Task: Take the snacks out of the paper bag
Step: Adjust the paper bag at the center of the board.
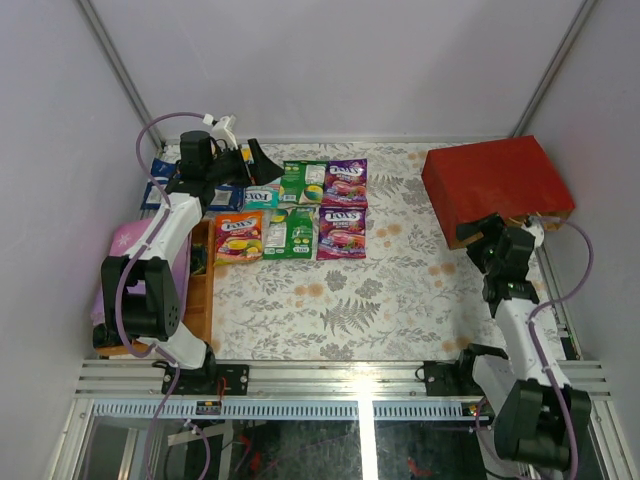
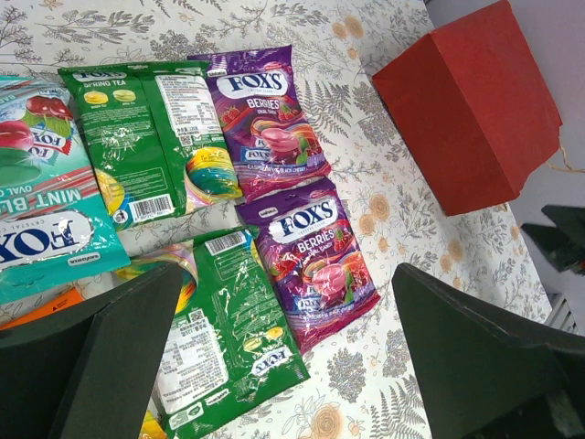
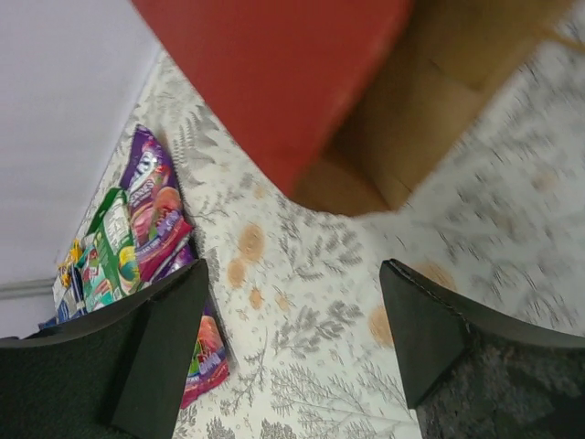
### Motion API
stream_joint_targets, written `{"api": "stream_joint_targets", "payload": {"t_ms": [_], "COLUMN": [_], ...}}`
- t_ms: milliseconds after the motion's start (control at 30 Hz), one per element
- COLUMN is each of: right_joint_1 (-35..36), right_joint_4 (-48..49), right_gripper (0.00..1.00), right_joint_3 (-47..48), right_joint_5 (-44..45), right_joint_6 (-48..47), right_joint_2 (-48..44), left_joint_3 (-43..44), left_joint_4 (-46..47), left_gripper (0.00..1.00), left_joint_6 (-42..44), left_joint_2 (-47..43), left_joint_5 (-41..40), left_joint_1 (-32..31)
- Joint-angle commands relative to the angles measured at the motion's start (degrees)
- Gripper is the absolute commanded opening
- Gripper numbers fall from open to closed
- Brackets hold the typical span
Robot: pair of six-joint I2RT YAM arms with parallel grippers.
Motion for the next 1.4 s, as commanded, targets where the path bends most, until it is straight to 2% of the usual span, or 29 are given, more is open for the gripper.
{"api": "stream_joint_targets", "payload": {"t_ms": [0,100,300,600,667,800,967,1133,1367], "right_joint_1": [-0.2,-0.17,0.65,12.05,14.65,18.39,20.49,22.4,31.2], "right_joint_4": [10.42,13.98,22.93,25.03,24.15,21.18,18.18,16.4,13.09], "right_gripper": [0.82,0.78,0.72,0.63,0.56,0.24,0.0,0.0,0.0], "right_joint_3": [5.56,6.21,5.28,12.48,15.18,21.17,26.87,32.29,39.98], "right_joint_5": [-6.94,-9.79,-8.32,4.52,7.5,13.61,19.34,22.38,28.68], "right_joint_6": [-11.41,-11.28,-9.43,-16.46,-18.34,-23.15,-27.99,-31.67,-41.85], "right_joint_2": [8.06,14.51,23.71,31.25,33.4,37.34,41.56,45.78,52.93], "left_joint_3": [2.19,2.28,2.69,3.11,3.1,3.19,3.32,3.42,3.62], "left_joint_4": [0.58,0.24,0.39,0.25,-0.05,-0.48,-0.93,-1.55,-1.9], "left_gripper": [1.0,1.0,1.0,1.0,1.0,1.0,0.99,1.0,1.0], "left_joint_6": [1.56,1.8,1.51,1.57,1.78,2.32,2.71,3.16,3.52], "left_joint_2": [-1.46,-1.5,-0.88,-0.05,-0.05,0.01,0.09,0.12,0.35], "left_joint_5": [-0.32,-0.56,0.12,0.27,0.06,-0.28,-0.63,-1.19,-1.54], "left_joint_1": [-0.26,-0.2,-0.23,-0.21,-0.21,-0.24,-0.2,-0.2,-0.26]}}
